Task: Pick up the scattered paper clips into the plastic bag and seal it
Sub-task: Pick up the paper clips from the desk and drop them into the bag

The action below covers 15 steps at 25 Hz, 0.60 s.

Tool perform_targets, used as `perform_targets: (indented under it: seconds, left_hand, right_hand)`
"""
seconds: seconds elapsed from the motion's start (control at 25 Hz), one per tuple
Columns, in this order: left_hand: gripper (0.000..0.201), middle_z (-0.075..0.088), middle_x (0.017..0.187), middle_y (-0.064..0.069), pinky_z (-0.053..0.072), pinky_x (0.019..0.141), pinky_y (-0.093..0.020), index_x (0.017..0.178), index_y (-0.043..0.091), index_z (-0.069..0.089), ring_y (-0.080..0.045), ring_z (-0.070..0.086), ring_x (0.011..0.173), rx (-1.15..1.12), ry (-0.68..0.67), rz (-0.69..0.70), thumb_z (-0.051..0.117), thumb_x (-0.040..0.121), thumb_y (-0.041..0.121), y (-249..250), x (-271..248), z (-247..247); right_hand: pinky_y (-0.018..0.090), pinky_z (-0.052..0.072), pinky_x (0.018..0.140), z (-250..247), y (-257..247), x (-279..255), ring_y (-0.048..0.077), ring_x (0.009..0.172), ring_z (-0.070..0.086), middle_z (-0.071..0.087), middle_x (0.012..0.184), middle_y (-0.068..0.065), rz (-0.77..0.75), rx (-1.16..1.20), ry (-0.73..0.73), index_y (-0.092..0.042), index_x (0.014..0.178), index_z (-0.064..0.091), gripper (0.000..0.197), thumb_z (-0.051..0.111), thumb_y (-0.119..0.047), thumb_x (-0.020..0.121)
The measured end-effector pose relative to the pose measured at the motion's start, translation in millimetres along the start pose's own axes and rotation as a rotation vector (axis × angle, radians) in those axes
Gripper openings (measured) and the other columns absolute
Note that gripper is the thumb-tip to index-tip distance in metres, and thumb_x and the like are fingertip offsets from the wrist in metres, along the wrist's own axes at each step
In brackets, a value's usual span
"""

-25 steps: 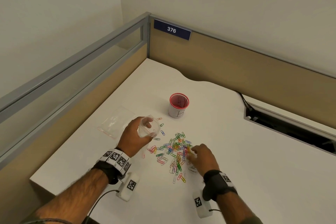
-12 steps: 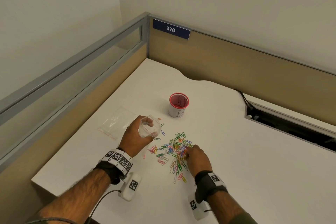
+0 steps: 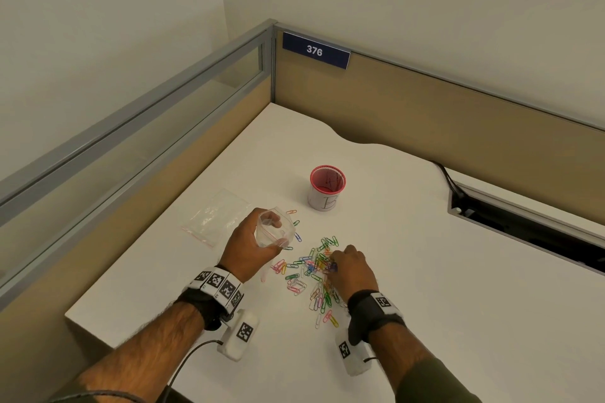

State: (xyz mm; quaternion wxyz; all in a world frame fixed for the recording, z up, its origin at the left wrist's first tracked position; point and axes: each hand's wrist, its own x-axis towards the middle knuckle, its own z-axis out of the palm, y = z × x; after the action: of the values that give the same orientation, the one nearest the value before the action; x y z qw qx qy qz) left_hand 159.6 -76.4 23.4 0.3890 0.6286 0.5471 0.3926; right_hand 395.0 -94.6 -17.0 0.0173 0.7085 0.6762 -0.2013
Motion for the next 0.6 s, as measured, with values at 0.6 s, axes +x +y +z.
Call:
perform_targets:
  seconds: [0.6]
  left_hand:
    - [0.043, 0.067, 0.109, 0.006, 0.046, 0.101, -0.031, 0.108, 0.021, 0.057, -0.014, 0.061, 0.114, 0.002, -0.047, 0.004, 0.085, 0.075, 0.016, 6, 9, 12]
  right_hand:
    - [0.03, 0.057, 0.071, -83, -14, -17, 0.02, 0.07, 0.066, 0.071, 0.076, 0.003, -0.02, 0.658, 0.247, -0.012, 0.077, 0.071, 0.012, 0.067, -0.002, 0.081]
